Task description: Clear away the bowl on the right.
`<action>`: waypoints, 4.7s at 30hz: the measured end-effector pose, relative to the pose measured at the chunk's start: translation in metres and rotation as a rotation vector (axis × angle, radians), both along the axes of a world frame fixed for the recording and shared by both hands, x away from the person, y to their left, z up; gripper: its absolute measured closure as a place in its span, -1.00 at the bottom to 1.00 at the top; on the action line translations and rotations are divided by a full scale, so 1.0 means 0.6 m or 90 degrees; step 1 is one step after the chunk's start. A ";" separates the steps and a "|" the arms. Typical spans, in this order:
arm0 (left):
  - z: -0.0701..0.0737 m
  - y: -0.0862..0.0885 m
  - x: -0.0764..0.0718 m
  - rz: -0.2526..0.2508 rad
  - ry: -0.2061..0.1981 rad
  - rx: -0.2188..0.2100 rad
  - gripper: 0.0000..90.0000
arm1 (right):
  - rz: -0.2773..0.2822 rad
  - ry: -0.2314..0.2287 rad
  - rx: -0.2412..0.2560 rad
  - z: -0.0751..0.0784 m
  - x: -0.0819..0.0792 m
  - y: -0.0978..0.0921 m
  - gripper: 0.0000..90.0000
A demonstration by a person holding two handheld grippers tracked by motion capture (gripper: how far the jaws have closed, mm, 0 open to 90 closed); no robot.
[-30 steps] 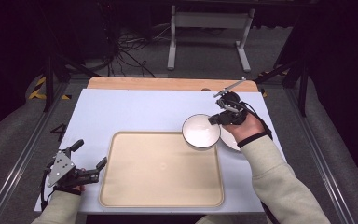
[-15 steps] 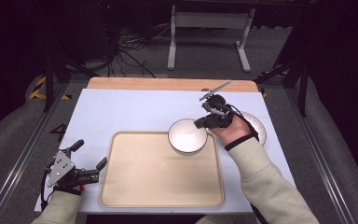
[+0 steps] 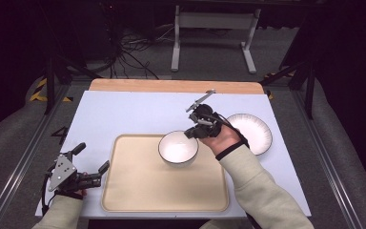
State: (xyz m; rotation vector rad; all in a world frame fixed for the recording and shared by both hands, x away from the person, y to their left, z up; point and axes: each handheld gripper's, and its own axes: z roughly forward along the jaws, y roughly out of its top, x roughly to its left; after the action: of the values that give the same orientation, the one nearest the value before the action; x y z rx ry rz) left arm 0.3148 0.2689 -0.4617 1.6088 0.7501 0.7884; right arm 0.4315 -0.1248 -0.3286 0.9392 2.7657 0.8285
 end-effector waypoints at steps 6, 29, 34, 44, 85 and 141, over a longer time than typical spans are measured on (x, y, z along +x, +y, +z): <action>0.000 0.000 0.000 -0.001 0.000 0.000 -1.00 | 0.023 0.004 0.013 -0.018 -0.005 0.031 0.92; 0.000 0.000 0.000 -0.002 0.000 0.002 -1.00 | 0.012 0.007 0.022 -0.085 0.011 0.038 0.94; 0.000 0.000 0.000 -0.003 0.000 0.003 -1.00 | 0.012 0.008 0.028 -0.086 0.008 0.033 0.94; 0.000 0.000 0.000 -0.002 0.000 0.003 -1.00 | 0.014 0.011 0.036 -0.086 -0.003 0.012 0.93; 0.000 -0.001 0.001 0.001 -0.002 0.002 -1.00 | 0.041 -0.211 0.201 -0.034 -0.059 -0.053 -0.66; 0.000 -0.002 0.001 0.001 -0.002 0.004 -1.00 | -0.030 -0.393 0.347 -0.094 -0.114 -0.234 -1.00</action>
State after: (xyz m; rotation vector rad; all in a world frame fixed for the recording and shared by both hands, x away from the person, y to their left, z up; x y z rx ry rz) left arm 0.3156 0.2677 -0.4619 1.6117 0.7480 0.7948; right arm 0.3633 -0.2653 -0.3852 0.6440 2.0158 1.5880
